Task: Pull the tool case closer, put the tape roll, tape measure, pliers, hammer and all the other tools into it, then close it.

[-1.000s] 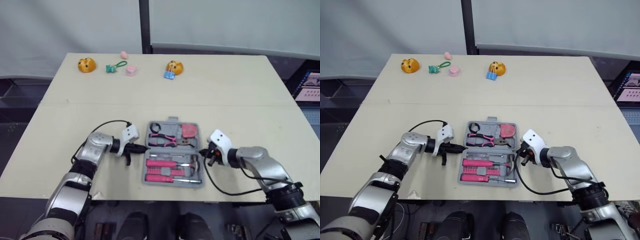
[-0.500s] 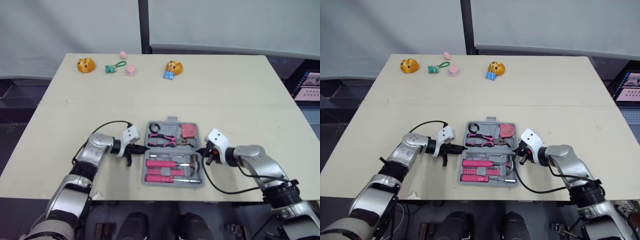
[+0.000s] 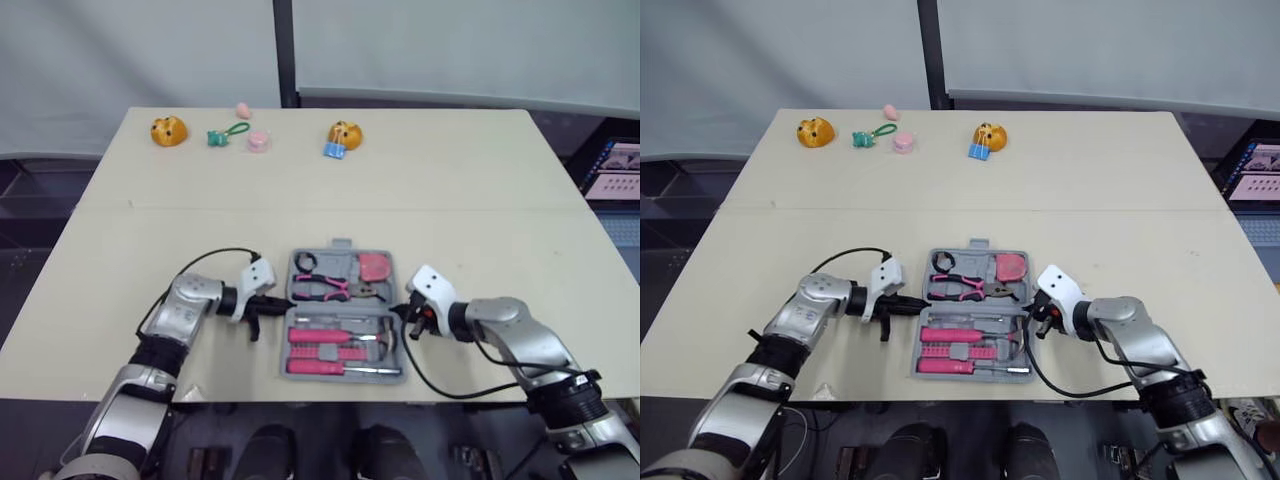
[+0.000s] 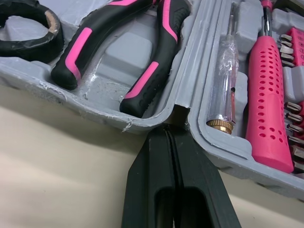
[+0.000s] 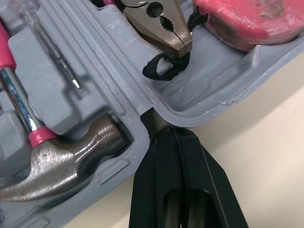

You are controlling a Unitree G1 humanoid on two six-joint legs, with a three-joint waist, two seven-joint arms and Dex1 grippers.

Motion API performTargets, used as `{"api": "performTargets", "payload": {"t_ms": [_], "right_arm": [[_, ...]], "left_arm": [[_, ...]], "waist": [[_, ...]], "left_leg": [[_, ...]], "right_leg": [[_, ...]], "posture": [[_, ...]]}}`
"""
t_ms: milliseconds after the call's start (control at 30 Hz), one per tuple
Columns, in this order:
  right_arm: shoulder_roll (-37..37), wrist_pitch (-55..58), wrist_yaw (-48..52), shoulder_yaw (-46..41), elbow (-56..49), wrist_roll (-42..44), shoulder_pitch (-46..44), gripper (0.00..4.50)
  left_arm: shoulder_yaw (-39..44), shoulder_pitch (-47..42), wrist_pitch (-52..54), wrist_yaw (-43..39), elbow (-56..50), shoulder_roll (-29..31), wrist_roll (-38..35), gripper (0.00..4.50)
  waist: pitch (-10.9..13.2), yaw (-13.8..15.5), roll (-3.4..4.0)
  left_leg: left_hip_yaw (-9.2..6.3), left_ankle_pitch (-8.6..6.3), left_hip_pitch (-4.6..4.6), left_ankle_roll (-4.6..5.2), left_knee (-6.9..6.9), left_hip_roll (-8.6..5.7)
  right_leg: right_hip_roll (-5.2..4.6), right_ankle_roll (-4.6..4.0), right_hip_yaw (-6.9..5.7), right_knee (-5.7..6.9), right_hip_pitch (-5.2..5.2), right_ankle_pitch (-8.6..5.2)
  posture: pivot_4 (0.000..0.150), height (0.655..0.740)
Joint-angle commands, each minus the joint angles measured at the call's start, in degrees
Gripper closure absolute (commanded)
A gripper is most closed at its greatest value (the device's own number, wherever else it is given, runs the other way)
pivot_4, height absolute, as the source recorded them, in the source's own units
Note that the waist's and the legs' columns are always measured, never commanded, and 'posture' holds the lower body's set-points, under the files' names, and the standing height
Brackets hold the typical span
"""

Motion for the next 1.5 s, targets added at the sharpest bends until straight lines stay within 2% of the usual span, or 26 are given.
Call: {"api": "performTargets", "payload": {"t_ms": [33, 533, 1500], "right_arm": [[0.3, 0.4, 1.3, -0.4, -4.5, 1.7, 0.1, 4.5], [1.2, 2.8, 0.3, -0.9, -7.6, 2.1, 1.8, 4.5], [2.3, 3.5, 0.1, -0.9, -8.1, 1.8, 2.6, 4.5]], "left_arm": [[-0.7, 1.4, 0.8, -0.8, -3.0, 0.0, -0.7, 4.47], [-0.5, 6.2, 5.9, -1.3, -11.9, 1.6, -1.8, 4.47], [-1.0, 9.0, 8.7, -1.2, -16.3, 3.2, -2.2, 4.47]], "waist": [[0.0, 0.0, 0.0], [0.0, 0.0, 0.0], [0.0, -0.1, 0.0]], "left_leg": [[0.0, 0.0, 0.0, 0.0, 0.0, 0.0], [0.01, 0.0, 0.01, 0.0, -0.04, 0.0], [0.0, 0.0, 0.02, 0.0, -0.07, 0.01]], "right_leg": [[0.0, 0.0, -0.01, 0.0, 0.0, 0.0], [-0.01, 0.0, 0.01, -0.04, 0.0, 0.0], [0.0, 0.0, 0.01, -0.06, 0.01, 0.0]], "posture": [[0.15, 0.6677], [0.15, 0.6677], [0.15, 0.6677]]}}
